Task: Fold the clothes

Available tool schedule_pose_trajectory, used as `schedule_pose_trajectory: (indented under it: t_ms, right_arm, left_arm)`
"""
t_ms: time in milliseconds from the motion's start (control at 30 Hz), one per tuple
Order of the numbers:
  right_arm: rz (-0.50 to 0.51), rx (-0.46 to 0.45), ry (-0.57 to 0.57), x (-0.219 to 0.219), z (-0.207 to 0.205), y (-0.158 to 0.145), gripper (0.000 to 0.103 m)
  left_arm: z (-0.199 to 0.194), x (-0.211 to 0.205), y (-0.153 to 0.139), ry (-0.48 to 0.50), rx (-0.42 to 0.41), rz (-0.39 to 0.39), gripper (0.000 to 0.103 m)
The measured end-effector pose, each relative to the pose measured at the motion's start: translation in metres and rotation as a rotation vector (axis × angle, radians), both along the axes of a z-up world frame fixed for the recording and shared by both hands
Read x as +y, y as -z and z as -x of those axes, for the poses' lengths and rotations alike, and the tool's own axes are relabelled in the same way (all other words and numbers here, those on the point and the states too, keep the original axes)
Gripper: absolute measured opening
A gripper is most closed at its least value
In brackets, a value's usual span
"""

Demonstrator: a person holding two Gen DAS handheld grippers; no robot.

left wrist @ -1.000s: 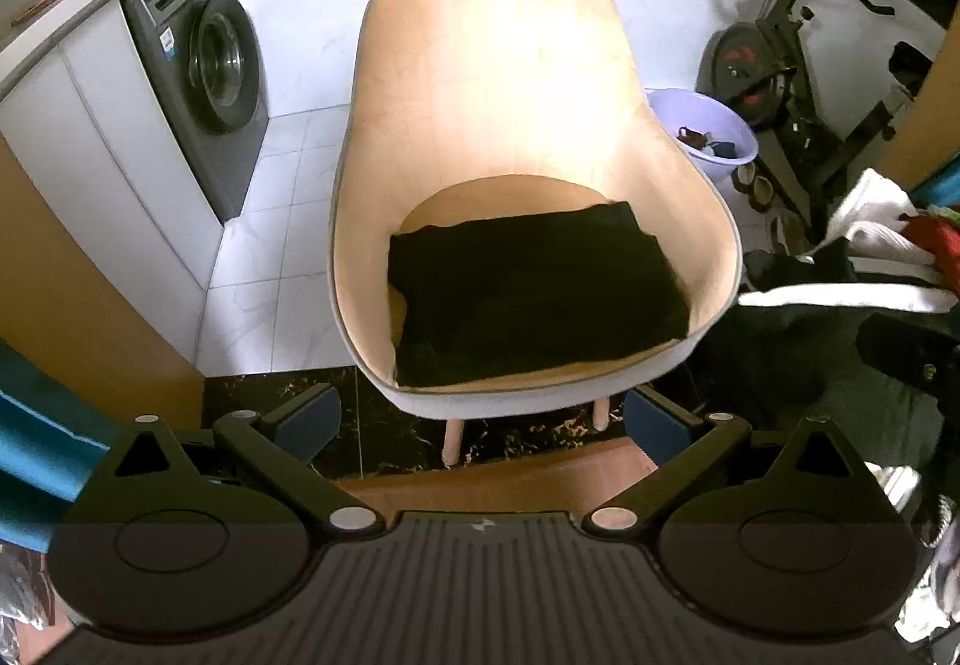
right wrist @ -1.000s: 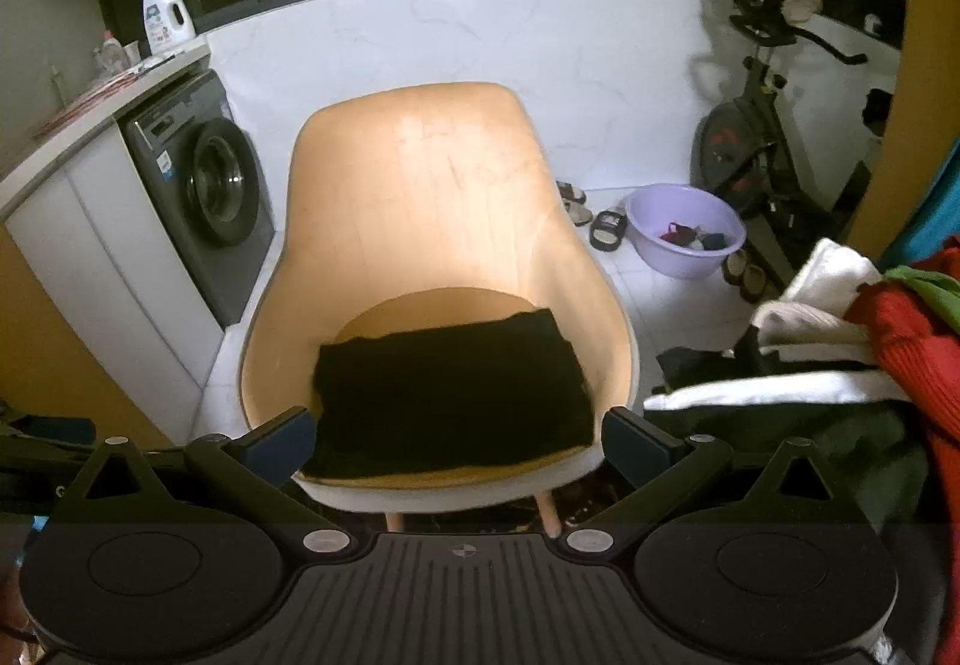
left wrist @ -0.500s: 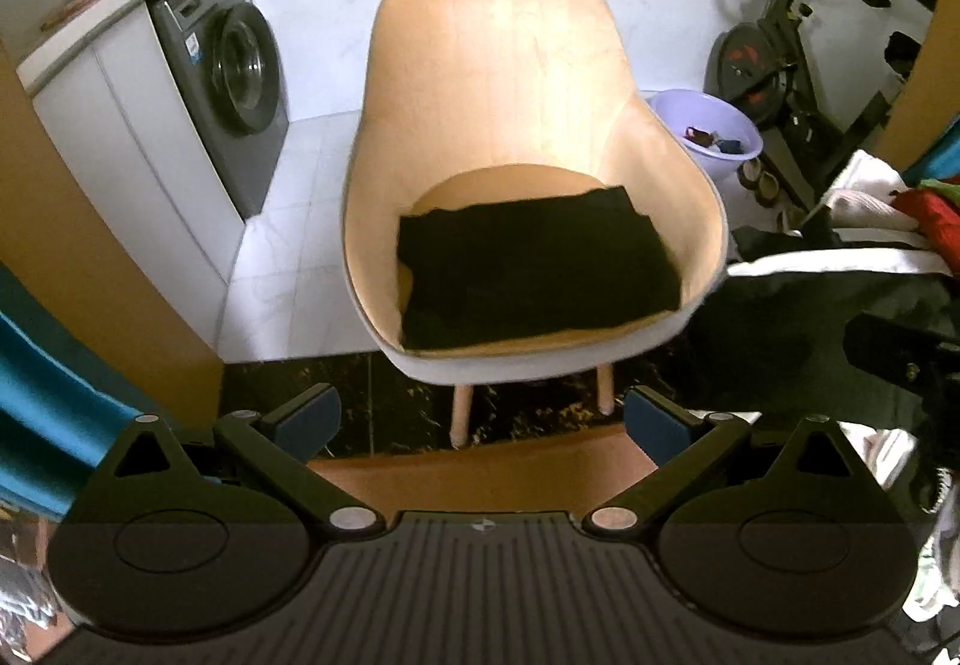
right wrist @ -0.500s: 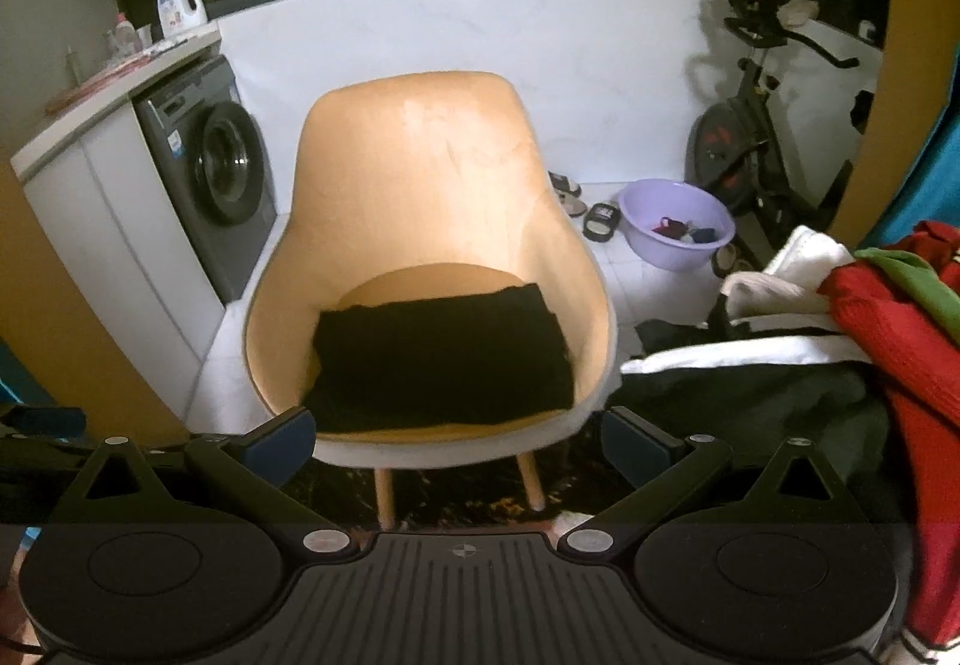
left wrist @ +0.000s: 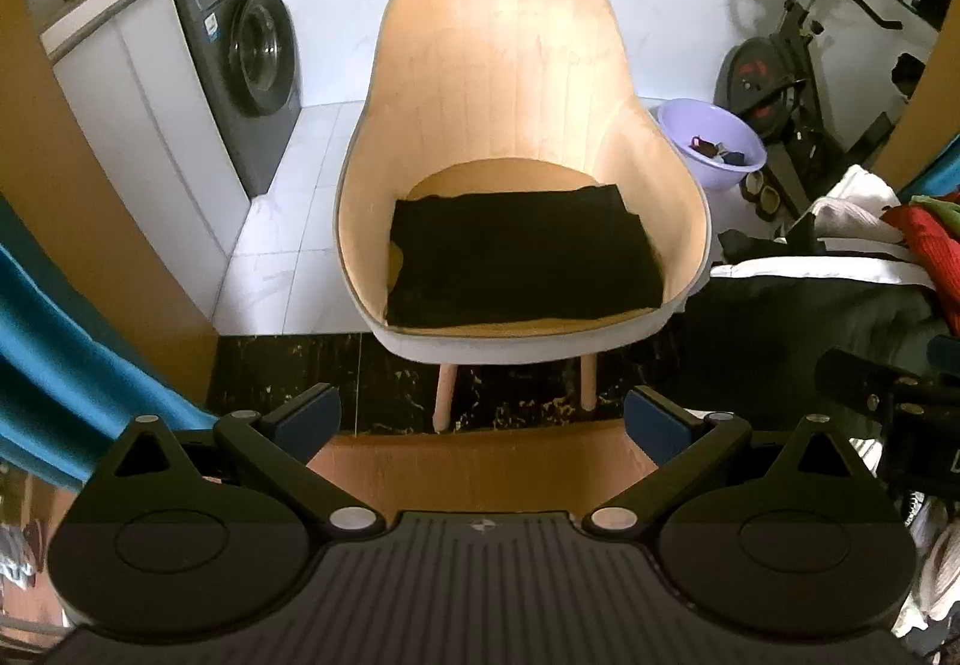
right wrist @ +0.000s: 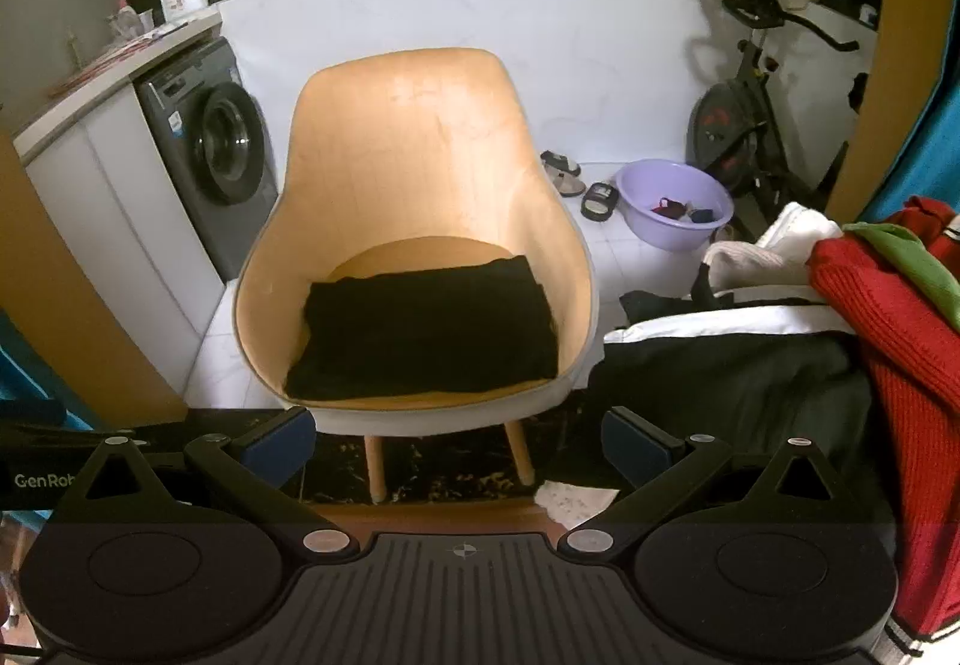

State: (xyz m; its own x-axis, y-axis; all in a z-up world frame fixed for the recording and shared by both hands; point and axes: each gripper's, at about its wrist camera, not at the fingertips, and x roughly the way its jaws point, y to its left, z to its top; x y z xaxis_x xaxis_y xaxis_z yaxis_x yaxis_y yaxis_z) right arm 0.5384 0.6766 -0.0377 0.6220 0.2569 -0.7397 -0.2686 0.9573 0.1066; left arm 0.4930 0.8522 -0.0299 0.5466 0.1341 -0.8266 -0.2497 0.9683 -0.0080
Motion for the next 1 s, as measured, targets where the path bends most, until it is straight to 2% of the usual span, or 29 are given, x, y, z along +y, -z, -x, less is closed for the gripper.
schedule_pose_trajectory:
  t_ms: [467, 1000]
  right_arm:
    - [-0.002, -0.004, -0.021, -0.009, -0.004, 0.0, 0.102]
    - [-0.008, 0.0, 0.008, -0.022, -0.008, 0.002, 0.102]
  left_arm:
    - [0.001, -0.009, 0.001, -0.027, 0.017, 0.011, 0.103]
    - [-0.008, -0.018, 0.005, -0.006, 0.042, 0.018, 0.103]
